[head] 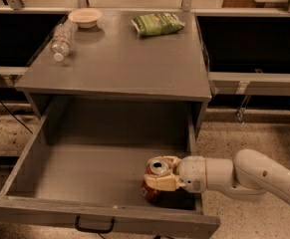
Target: Place coke can into top drawer
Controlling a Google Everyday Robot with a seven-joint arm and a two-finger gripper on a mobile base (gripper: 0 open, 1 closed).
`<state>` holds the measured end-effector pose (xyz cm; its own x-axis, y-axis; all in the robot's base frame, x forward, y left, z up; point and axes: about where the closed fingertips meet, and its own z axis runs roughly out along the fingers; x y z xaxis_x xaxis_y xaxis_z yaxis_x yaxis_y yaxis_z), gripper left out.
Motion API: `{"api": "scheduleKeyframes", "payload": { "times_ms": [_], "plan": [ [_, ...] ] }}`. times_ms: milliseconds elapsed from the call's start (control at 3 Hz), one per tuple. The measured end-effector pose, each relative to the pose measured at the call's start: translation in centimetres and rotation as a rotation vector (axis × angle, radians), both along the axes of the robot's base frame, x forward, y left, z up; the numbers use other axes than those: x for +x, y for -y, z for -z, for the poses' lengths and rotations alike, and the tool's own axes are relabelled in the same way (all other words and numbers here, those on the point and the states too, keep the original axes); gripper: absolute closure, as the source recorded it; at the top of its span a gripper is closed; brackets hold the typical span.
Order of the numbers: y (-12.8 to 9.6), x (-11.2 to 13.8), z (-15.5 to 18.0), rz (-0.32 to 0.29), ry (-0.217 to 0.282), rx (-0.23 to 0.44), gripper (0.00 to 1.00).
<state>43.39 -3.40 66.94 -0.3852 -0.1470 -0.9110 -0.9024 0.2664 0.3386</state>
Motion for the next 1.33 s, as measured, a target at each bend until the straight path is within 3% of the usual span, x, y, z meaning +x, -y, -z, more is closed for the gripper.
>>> {"api": "scheduleKeyframes", "payload": {
  "times_ms": [667, 1333],
  "plan": [
    [0.08, -0.22, -0.05, -0.001, -0.011, -0.005, 1.00],
    [0.07, -0.23, -0.06, -0.002, -0.011, -0.005, 0.59]
  ]
}}
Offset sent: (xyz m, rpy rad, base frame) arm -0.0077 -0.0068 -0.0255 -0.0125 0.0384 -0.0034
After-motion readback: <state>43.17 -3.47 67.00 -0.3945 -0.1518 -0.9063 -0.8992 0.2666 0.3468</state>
